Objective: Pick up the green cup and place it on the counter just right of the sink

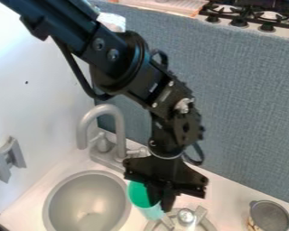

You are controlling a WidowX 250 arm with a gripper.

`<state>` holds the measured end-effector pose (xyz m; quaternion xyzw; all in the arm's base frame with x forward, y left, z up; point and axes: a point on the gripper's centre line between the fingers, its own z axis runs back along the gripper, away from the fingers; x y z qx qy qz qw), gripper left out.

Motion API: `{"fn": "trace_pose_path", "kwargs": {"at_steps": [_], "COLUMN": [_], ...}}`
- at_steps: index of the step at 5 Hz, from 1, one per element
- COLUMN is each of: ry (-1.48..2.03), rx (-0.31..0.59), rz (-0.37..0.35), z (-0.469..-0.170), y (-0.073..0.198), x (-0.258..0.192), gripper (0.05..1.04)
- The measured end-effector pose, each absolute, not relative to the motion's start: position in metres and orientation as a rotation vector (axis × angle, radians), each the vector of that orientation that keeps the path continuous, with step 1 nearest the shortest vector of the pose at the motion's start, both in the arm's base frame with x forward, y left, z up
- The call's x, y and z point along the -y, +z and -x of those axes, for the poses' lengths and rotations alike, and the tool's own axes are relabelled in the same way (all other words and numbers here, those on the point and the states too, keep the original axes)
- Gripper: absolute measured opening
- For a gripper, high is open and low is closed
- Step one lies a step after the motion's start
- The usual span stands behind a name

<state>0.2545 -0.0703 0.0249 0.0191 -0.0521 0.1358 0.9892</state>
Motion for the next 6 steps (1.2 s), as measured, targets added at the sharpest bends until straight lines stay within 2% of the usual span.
{"fn": "trace_pose_path", "kwargs": {"at_steps": [2,4,6], "ry": [0.414,0.542,0.608], "rx": [0.077,0.052,0.011], "rz": [0.016,-0.012,0.032], "z": [-0.289,-0.313,-0.322], "y": [-0.013,-0.048,-0.060], "x": [0.042,0.031,0.014], "gripper": [0.104,0.104,0.104]}}
